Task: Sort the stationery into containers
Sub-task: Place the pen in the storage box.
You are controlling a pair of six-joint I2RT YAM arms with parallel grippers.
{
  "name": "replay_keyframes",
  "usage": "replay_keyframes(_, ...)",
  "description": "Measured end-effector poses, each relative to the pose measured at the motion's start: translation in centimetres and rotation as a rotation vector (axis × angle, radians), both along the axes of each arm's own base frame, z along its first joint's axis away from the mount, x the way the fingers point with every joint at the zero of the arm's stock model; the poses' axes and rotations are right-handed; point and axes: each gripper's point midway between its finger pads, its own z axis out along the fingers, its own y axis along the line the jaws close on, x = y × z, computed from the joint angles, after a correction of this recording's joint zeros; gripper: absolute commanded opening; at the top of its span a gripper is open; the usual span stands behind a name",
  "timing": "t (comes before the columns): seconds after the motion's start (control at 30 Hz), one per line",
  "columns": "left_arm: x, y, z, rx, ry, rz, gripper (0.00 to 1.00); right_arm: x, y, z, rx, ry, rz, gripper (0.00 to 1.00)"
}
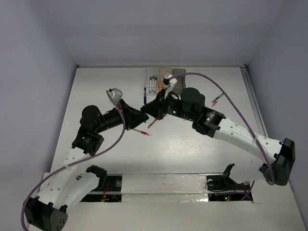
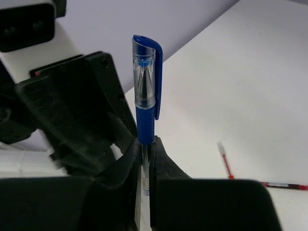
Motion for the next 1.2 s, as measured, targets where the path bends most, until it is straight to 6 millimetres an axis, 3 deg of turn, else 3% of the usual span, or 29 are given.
replay_keyframes(0.03,0.0,0.0,0.0,0.003,-0.003,0.001,0.48,0.4,-0.2,0.0,0.002,0.002,-0.012,0.00)
replay_keyframes(0.07,-0.1,0.1,-0.1,0.006,-0.008,0.003,0.55,1.0,-0.5,0.0,0.003,0.006,-0.028,0.00)
replay_keyframes(0.2,-0.1,0.5,-0.7,0.037,-0.002,0.035,0.72,5.6,-3.1,-0.8,0.000,0.031,-0.141,0.00)
replay_keyframes(0.4,-0.1,2.1,-2.2,0.110,-0.011,0.123,0.94,16.1,-10.4,-4.8,-0.049,0.124,-0.388,0.00)
replay_keyframes(0.57,0.4,3.3,-2.8,0.149,-0.017,0.209,0.98,23.1,-14.3,-8.9,-0.125,0.224,-0.510,0.00)
replay_keyframes(0.7,1.7,4.7,-4.0,0.194,0.013,0.322,0.99,28.0,-15.6,-12.2,-0.189,0.270,-0.562,0.00)
replay_keyframes(0.83,2.8,6.5,-4.8,0.232,0.033,0.449,0.99,31.5,-16.0,-16.2,-0.280,0.319,-0.594,0.00)
replay_keyframes(0.97,3.1,7.8,-4.5,0.236,0.018,0.525,0.99,33.5,-16.5,-19.6,-0.346,0.358,-0.618,0.00)
replay_keyframes(1.2,3.2,8.0,-4.6,0.247,0.019,0.546,0.99,35.8,-17.8,-22.4,-0.388,0.393,-0.659,0.00)
